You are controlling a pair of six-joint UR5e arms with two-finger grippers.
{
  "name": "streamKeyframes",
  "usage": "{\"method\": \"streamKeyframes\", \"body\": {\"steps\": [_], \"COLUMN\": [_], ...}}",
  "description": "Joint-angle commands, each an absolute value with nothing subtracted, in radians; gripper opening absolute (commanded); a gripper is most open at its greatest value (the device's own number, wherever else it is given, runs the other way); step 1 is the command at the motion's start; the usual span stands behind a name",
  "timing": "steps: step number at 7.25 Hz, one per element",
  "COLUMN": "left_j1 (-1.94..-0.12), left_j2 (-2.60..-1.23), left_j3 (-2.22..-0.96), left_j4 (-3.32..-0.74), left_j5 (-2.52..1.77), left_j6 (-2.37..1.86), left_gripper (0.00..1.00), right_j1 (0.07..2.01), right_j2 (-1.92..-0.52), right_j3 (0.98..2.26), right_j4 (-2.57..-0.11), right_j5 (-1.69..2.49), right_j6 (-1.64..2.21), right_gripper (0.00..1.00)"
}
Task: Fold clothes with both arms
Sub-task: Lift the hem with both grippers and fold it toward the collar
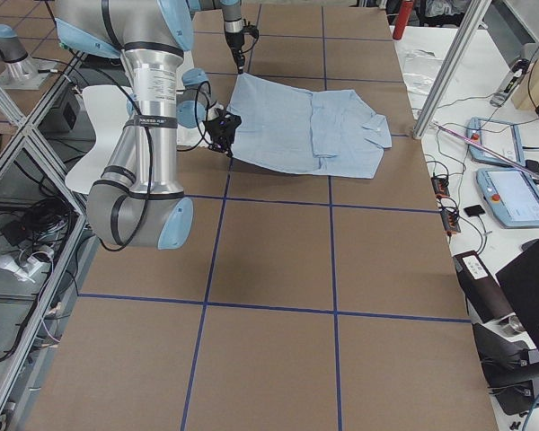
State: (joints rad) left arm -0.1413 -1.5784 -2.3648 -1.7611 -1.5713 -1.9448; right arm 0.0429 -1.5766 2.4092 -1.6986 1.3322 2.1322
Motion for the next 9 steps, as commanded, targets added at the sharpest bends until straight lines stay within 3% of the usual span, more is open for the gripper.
{"method": "streamKeyframes", "body": {"steps": [1,3,5,6,9], "left_j1": [-0.211,-0.425,-0.604,-0.676,-0.787], "left_j2": [-1.609,-1.713,-1.813,-1.897,-1.973], "left_j3": [-2.454,-2.383,-2.283,-2.193,-2.03], "left_j4": [-1.733,-1.708,-1.701,-1.701,-1.721], "left_j5": [-1.598,-1.713,-1.787,-1.798,-1.827], "left_j6": [-1.942,-1.909,-1.819,-1.816,-1.732], "left_gripper": [0.0,0.0,0.0,0.0,0.0], "right_j1": [0.122,0.245,0.366,0.432,0.547], "right_j2": [-1.556,-1.418,-1.225,-1.209,-1.197], "right_j3": [2.474,2.459,2.34,2.312,2.261], "right_j4": [-1.735,-1.771,-1.888,-1.89,-1.881], "right_j5": [1.341,1.342,1.341,1.345,1.359], "right_j6": [2.132,2.125,2.073,2.054,1.982], "right_gripper": [0.0,0.0,0.0,0.0,0.0]}}
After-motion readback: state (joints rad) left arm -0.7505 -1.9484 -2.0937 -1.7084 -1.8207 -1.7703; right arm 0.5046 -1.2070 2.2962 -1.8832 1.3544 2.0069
